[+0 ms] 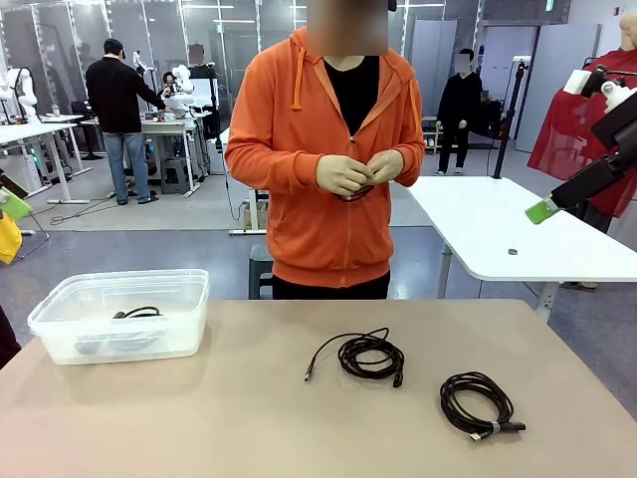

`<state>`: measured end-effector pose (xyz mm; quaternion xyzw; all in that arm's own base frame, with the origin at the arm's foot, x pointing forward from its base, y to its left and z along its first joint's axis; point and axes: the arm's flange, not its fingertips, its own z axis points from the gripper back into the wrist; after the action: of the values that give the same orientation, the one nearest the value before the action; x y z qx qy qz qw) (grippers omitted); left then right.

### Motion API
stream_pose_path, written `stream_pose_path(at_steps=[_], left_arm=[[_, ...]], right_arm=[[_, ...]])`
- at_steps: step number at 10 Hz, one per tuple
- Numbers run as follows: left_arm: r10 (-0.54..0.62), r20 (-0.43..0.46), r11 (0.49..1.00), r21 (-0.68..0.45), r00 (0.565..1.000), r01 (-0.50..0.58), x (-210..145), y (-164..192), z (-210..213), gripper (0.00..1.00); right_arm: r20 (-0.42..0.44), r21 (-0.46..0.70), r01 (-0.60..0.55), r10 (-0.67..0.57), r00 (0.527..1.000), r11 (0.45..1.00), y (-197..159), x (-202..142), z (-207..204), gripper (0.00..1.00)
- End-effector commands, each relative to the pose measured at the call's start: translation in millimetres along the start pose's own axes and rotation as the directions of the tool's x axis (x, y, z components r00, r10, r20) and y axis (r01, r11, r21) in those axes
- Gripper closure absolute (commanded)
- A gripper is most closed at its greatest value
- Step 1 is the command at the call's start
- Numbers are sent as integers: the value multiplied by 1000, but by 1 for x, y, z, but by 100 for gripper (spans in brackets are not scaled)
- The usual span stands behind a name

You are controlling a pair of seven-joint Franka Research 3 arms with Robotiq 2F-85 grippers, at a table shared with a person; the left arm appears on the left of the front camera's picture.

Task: Organize and store the cables.
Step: Place the Power Cable into the Organizing box.

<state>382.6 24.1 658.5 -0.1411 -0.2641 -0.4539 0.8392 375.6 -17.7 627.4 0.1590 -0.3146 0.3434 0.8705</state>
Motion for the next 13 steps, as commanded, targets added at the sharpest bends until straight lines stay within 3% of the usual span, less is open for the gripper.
stream_pose_path(at_steps=[1,13], left_arm=[[-7,1,1000,3,1000,7,0,0,0,0],[-7,1,1000,3,1000,7,0,0,0,0]], right_arm=[[-5,-3,0,0,1000,1000,0,0,0,0],[-5,-3,0,0,1000,1000,0,0,0,0]])
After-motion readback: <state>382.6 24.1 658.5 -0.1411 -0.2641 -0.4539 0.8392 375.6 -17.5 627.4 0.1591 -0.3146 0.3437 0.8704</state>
